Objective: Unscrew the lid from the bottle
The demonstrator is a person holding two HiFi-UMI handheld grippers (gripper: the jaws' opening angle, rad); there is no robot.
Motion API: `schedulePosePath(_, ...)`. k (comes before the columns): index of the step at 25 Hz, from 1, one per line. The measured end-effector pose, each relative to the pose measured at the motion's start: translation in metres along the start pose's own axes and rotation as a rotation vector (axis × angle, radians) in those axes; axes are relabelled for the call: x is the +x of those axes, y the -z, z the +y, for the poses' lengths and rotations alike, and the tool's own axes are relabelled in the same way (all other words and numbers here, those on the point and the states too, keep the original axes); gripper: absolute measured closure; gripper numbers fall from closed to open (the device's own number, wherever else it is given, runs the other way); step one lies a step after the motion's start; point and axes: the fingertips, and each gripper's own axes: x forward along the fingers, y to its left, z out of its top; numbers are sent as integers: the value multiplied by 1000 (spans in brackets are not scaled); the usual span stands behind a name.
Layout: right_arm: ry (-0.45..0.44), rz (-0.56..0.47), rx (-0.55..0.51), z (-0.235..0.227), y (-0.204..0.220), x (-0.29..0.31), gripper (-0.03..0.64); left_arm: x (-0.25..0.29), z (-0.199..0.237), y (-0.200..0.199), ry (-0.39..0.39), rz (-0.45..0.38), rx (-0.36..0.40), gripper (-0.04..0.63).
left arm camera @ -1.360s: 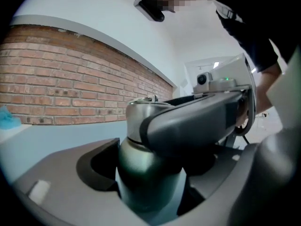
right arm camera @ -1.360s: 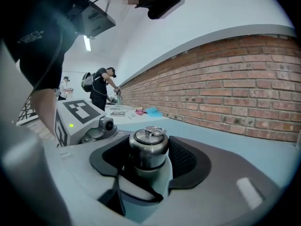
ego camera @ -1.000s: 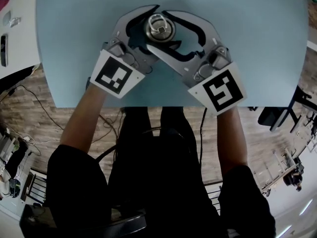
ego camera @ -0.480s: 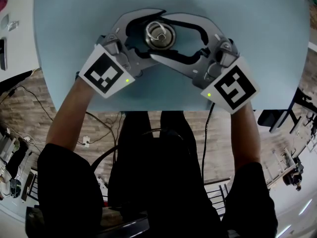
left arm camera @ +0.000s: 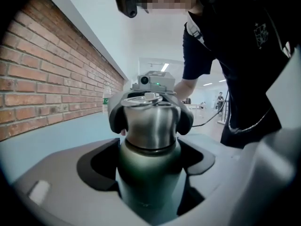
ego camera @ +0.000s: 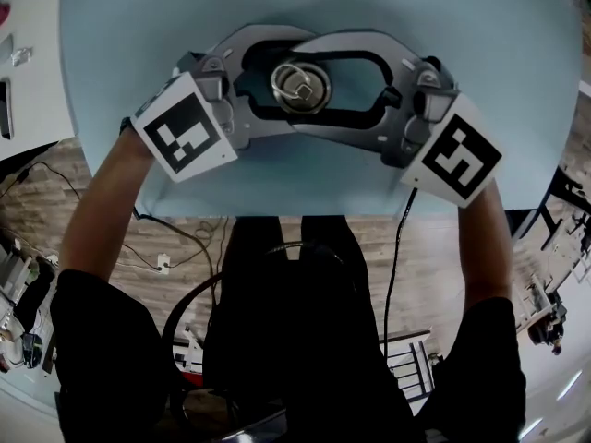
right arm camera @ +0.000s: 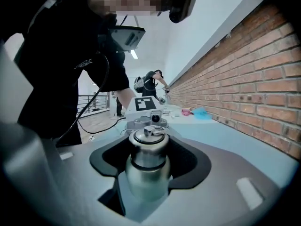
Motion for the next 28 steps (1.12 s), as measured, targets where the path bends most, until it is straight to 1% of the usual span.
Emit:
schedulePosePath(6, -193, 40, -54, 4, -3, -2, 354, 1, -6, -2, 153, 66, 56, 219)
schedulePosePath(9, -279, 75, -94, 6, -4, -1, 354, 2, -9, 0, 216, 95, 78, 219)
schedulePosePath(11, -321, 98, -109, 7, -5, 0, 354, 2, -11, 1, 244, 110, 99, 219)
schedulePosePath(14, -346, 113, -108, 7, -5, 1, 354, 1, -11, 0, 256, 122, 103, 219)
schedulePosePath(18, -319, 109, -90, 5, -4, 0, 351, 1, -9, 1, 236, 133, 90, 216)
schedulePosePath(20, -287, 113, -76, 3, -3, 1, 346, 2, -7, 3, 206, 141, 104, 207)
schedulePosePath(22, -242, 116, -52, -1, 0, 1, 281, 2, -2, 9, 153, 149, 123, 175)
schedulePosePath(23, -213, 108, -37, -3, 1, 1, 279, 0, 1, 11, 121, 154, 118, 158)
schedulePosePath(25, -143, 66, -2, -8, -3, 0, 278, -6, 4, 14, 59, 153, 76, 143)
schedulePosePath(28, -30, -15, 44, -9, -8, -2, 278, -13, 5, 17, -47, 117, 1, 130)
